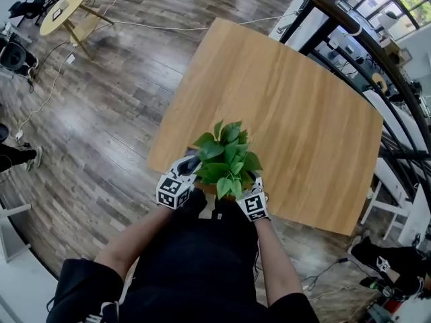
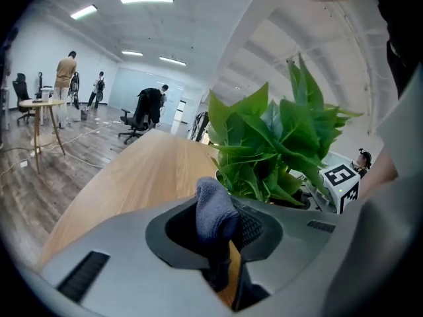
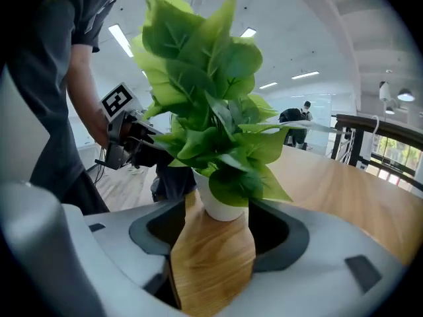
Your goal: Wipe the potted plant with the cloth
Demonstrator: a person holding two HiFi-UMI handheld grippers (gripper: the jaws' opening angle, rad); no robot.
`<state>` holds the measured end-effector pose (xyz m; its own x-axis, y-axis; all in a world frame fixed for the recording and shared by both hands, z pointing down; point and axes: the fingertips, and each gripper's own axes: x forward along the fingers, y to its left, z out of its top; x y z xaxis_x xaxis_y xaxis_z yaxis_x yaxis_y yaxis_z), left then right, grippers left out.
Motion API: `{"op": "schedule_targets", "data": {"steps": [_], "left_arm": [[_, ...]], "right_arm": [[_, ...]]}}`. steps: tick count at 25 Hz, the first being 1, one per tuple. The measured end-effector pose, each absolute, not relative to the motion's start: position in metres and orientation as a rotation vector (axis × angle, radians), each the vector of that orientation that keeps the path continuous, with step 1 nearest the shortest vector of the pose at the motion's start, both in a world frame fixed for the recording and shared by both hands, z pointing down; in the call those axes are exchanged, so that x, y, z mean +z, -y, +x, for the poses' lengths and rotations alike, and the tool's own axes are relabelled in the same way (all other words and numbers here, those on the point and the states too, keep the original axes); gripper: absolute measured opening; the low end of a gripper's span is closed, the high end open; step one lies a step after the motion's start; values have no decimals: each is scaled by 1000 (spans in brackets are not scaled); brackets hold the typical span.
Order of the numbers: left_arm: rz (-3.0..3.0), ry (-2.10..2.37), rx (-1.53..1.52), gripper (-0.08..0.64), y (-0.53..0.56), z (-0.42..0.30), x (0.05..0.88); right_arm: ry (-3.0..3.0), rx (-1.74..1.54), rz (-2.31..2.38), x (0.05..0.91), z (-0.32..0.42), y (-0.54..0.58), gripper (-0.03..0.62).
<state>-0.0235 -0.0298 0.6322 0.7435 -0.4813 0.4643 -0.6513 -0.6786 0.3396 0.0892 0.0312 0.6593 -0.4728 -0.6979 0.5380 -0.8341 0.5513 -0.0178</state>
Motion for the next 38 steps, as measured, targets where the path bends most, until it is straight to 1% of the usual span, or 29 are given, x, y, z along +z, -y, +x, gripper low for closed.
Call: {"op": "schedule_targets", "data": {"steps": [4, 9, 13, 20, 25, 29, 33, 38], "left_arm": [[2443, 881, 435, 97, 46, -14, 632], [2470, 715, 349, 97, 39, 5, 624], [2441, 703, 264, 97, 39, 8, 619], [2483, 578, 291, 97, 6, 12, 622], [2422, 602, 281, 97, -8, 9, 632], [2427, 644, 288, 97, 4, 3, 634], [2453, 657, 293, 97, 24, 1, 634], [2456, 617, 298, 97, 26, 10, 631]], "right_arm": [[2319, 321, 1128, 664, 90, -21, 279], [2339, 241, 1049, 664, 83, -17, 279], [2314, 146, 959, 668, 77, -15, 278], [2306, 226, 1044, 662, 84, -8, 278], [2333, 258, 1035, 661, 82, -6, 278], [2357, 243, 1030, 659, 86, -3, 279], [2383, 291, 1063, 659, 84, 8, 318], [2388, 327, 1099, 659, 78, 14, 318]]}}
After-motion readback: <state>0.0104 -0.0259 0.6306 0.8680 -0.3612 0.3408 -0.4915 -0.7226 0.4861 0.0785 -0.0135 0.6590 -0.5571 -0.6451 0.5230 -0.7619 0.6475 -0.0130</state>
